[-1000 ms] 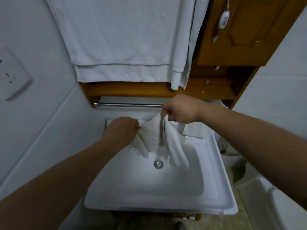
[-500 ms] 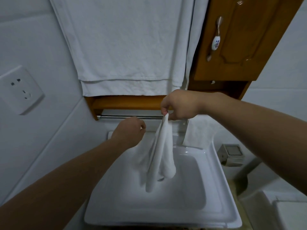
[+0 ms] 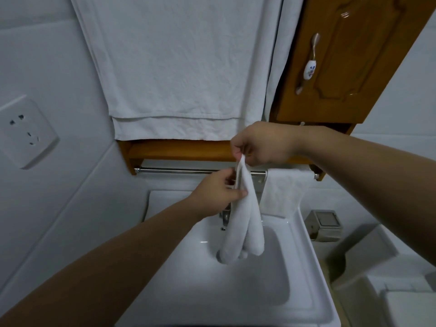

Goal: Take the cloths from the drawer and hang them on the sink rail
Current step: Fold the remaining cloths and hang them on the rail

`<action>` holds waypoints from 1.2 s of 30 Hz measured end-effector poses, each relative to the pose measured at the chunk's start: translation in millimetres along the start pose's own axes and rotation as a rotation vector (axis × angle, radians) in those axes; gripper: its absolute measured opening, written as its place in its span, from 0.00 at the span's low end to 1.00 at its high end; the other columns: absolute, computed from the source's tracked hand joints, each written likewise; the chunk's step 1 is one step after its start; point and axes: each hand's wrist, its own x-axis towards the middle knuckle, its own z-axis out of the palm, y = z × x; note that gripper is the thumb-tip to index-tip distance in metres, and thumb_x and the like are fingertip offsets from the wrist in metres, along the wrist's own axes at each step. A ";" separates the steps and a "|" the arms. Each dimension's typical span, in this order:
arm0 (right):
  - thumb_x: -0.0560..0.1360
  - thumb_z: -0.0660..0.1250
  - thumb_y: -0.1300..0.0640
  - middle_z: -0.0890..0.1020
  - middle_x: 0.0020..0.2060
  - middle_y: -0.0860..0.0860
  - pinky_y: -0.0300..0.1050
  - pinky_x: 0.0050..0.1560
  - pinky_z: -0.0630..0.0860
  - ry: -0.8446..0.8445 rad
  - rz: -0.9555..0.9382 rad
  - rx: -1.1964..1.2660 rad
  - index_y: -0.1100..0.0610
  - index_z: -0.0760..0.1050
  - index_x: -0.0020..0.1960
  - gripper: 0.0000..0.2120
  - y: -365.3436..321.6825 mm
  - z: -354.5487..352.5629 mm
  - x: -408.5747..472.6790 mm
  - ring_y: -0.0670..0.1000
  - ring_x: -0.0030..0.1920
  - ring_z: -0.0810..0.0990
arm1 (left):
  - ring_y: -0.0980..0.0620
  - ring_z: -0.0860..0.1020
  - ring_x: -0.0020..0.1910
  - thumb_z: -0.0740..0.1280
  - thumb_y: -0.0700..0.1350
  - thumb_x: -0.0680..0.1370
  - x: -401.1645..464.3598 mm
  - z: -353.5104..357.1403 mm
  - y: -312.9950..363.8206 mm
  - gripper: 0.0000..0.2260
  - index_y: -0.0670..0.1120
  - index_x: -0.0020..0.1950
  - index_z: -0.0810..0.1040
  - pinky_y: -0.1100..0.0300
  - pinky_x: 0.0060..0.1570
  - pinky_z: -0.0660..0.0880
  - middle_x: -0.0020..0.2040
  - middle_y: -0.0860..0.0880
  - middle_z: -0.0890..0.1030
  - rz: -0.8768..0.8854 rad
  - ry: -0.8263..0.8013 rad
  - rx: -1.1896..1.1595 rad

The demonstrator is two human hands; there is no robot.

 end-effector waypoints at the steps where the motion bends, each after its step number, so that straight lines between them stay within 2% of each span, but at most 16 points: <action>1: 0.73 0.69 0.64 0.80 0.39 0.46 0.44 0.45 0.76 0.002 0.003 0.024 0.49 0.76 0.43 0.09 1.7 -0.8 -1.9 0.46 0.41 0.78 | 0.55 0.80 0.54 0.73 0.47 0.74 1.5 1.4 0.5 0.16 0.50 0.61 0.79 0.57 0.55 0.77 0.54 0.54 0.82 0.005 0.019 0.057; 4: 0.73 0.68 0.65 0.80 0.40 0.47 0.44 0.45 0.75 0.038 -0.018 0.049 0.47 0.73 0.40 0.13 7.7 -1.6 -8.9 0.46 0.41 0.77 | 0.53 0.82 0.48 0.73 0.52 0.74 6.3 1.6 0.2 0.11 0.50 0.53 0.82 0.56 0.51 0.79 0.48 0.53 0.84 -0.008 0.069 0.019; 8: 0.75 0.66 0.63 0.80 0.40 0.47 0.46 0.46 0.76 0.105 0.006 0.015 0.47 0.73 0.41 0.12 21.3 -6.4 -22.6 0.47 0.43 0.78 | 0.55 0.83 0.44 0.71 0.53 0.76 7.4 -2.7 1.9 0.08 0.52 0.51 0.84 0.61 0.44 0.79 0.44 0.54 0.85 -0.052 0.077 -0.075; 10: 0.76 0.65 0.65 0.79 0.41 0.46 0.45 0.46 0.76 0.121 0.054 0.008 0.46 0.73 0.41 0.14 29.2 -9.2 -28.9 0.45 0.43 0.77 | 0.53 0.83 0.43 0.69 0.52 0.77 7.4 -3.2 1.8 0.06 0.53 0.48 0.85 0.62 0.41 0.78 0.42 0.53 0.85 -0.069 0.096 -0.043; 13: 0.75 0.65 0.67 0.78 0.40 0.45 0.42 0.43 0.72 0.165 0.095 0.023 0.48 0.74 0.42 0.13 36.8 -6.5 -32.7 0.44 0.42 0.76 | 0.54 0.83 0.43 0.70 0.53 0.77 8.3 -2.0 7.7 0.06 0.54 0.47 0.85 0.60 0.44 0.79 0.42 0.54 0.85 -0.040 0.113 0.009; 17: 0.75 0.64 0.67 0.76 0.38 0.44 0.39 0.39 0.68 0.265 0.130 0.061 0.52 0.74 0.44 0.11 38.6 2.3 -34.6 0.42 0.40 0.74 | 0.53 0.73 0.33 0.64 0.53 0.80 9.1 5.3 14.4 0.11 0.49 0.44 0.81 0.60 0.34 0.69 0.35 0.49 0.78 0.082 0.115 0.247; 19: 0.75 0.63 0.67 0.77 0.37 0.45 0.41 0.39 0.69 0.299 0.159 0.024 0.49 0.74 0.42 0.12 43.7 12.4 -35.9 0.43 0.40 0.74 | 0.54 0.73 0.34 0.62 0.52 0.81 12.4 0.3 16.0 0.10 0.50 0.45 0.79 0.59 0.34 0.69 0.36 0.50 0.77 0.056 0.210 0.210; 22: 0.76 0.63 0.62 0.77 0.37 0.48 0.49 0.39 0.74 0.202 0.245 -0.159 0.45 0.72 0.39 0.13 48.4 37.8 -33.2 0.50 0.38 0.76 | 0.53 0.72 0.35 0.62 0.48 0.82 20.5 -19.8 26.6 0.11 0.52 0.40 0.77 0.59 0.34 0.67 0.35 0.53 0.75 0.027 0.420 0.060; 24: 0.77 0.61 0.60 0.77 0.41 0.50 0.50 0.41 0.75 0.148 0.312 -0.310 0.50 0.75 0.42 0.08 48.5 54.2 -31.1 0.52 0.40 0.75 | 0.54 0.72 0.37 0.60 0.48 0.82 24.1 -32.2 38.7 0.13 0.50 0.39 0.75 0.60 0.34 0.66 0.35 0.54 0.75 0.059 0.479 0.113; 26: 0.78 0.60 0.58 0.78 0.46 0.51 0.49 0.43 0.76 0.165 0.397 -0.335 0.52 0.76 0.49 0.07 52.6 69.6 -31.6 0.52 0.42 0.76 | 0.57 0.74 0.41 0.57 0.49 0.83 24.3 -39.6 50.5 0.12 0.48 0.45 0.77 0.63 0.37 0.67 0.40 0.54 0.77 0.083 0.471 0.171; 28: 0.79 0.61 0.52 0.80 0.53 0.52 0.47 0.46 0.76 0.203 0.480 -0.226 0.52 0.76 0.57 0.10 58.9 85.7 -32.6 0.52 0.48 0.77 | 0.59 0.74 0.42 0.56 0.49 0.83 23.8 -44.0 59.1 0.12 0.47 0.49 0.78 0.65 0.39 0.67 0.42 0.54 0.78 0.118 0.441 0.206; 30: 0.78 0.65 0.47 0.79 0.59 0.50 0.46 0.50 0.75 0.262 0.490 0.074 0.51 0.73 0.66 0.19 57.2 100.3 -31.0 0.50 0.54 0.79 | 0.60 0.74 0.41 0.56 0.49 0.83 23.2 -45.4 67.7 0.12 0.47 0.49 0.78 0.66 0.38 0.66 0.43 0.53 0.78 0.160 0.389 0.271; 31: 0.77 0.67 0.46 0.79 0.60 0.48 0.45 0.52 0.75 0.326 0.454 0.271 0.50 0.72 0.68 0.21 51.2 104.4 -28.3 0.48 0.55 0.79 | 0.59 0.74 0.41 0.57 0.49 0.83 23.5 -44.6 71.2 0.12 0.48 0.48 0.78 0.67 0.38 0.66 0.43 0.53 0.79 0.191 0.353 0.317; 33: 0.76 0.70 0.46 0.81 0.56 0.44 0.42 0.52 0.76 0.527 0.351 0.579 0.48 0.75 0.64 0.18 32.3 103.8 -19.2 0.44 0.52 0.80 | 0.57 0.76 0.42 0.58 0.50 0.83 23.4 -38.9 75.3 0.11 0.50 0.47 0.78 0.66 0.39 0.68 0.42 0.52 0.80 0.263 0.265 0.438; 36: 0.76 0.68 0.52 0.83 0.45 0.44 0.40 0.43 0.75 0.798 0.299 0.676 0.49 0.79 0.56 0.09 12.8 91.1 -2.6 0.42 0.45 0.79 | 0.58 0.75 0.41 0.59 0.50 0.82 23.7 -28.0 76.6 0.10 0.53 0.49 0.79 0.69 0.38 0.66 0.43 0.54 0.80 0.355 0.196 0.611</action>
